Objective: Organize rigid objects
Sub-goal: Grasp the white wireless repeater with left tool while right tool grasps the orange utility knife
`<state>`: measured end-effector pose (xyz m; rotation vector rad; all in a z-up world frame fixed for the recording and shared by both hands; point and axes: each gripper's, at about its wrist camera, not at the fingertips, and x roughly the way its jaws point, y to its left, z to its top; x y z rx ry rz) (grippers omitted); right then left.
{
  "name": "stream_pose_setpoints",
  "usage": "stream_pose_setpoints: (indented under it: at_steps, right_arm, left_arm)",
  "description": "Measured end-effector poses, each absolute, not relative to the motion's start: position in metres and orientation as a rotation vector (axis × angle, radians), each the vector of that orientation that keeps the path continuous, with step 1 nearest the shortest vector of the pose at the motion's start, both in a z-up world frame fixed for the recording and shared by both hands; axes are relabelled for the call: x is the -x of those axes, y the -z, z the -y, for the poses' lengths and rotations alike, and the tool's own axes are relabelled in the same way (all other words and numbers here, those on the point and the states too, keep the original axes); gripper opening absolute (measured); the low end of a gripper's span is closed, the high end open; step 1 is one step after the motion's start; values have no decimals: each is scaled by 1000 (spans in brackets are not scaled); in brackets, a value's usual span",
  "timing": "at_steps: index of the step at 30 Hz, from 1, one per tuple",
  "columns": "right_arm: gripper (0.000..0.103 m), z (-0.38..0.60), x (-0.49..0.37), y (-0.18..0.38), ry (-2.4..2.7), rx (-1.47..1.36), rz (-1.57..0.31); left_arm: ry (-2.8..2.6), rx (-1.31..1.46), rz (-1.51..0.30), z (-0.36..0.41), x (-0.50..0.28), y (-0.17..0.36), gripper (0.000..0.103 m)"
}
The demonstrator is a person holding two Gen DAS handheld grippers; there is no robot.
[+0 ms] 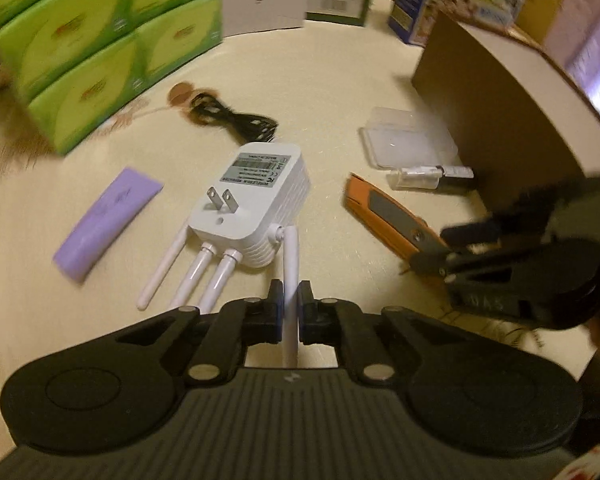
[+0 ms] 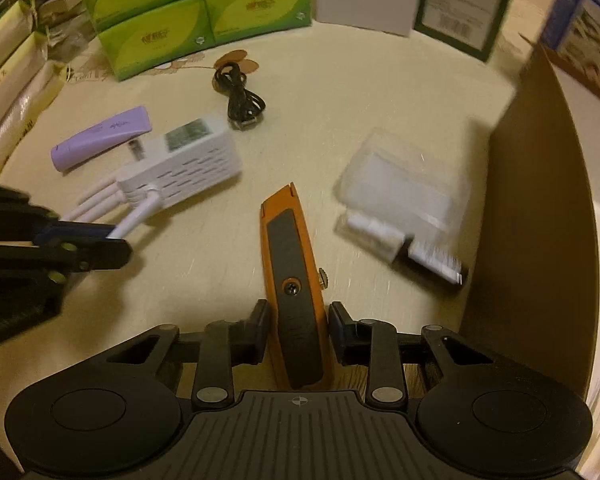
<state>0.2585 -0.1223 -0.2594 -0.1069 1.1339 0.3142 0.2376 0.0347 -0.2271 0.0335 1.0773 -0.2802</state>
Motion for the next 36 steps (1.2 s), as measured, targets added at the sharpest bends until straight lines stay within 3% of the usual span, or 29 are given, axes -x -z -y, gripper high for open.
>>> stream_pose_setpoints:
  at_steps: [9,12,14,24,25,36]
  right_arm:
    - [29,130,-232,257,-282,-6,-1141]
    - [29,133,-235,260,-272,-41,-1150]
    - [30,133,-239,263,-271,-59,-1157]
    - [32,129,-247,269,-289,-21,-1124]
    - [32,129,-246,269,-291,-17,-1122]
    - [32,126,-239,272,-286,3,-1098]
  left_arm:
    - [171,69,-1181,-48,-197,234,5]
    - [168,42,-1168,-47,-195,232,15]
    - [177,7,-1134,-47,-197,227,33]
    - [182,-219,-1052,-45,-223,229,50]
    - [185,-226,-1053,-45,-225,231,56]
    - [150,-166,-1075,-45,-240,247,57]
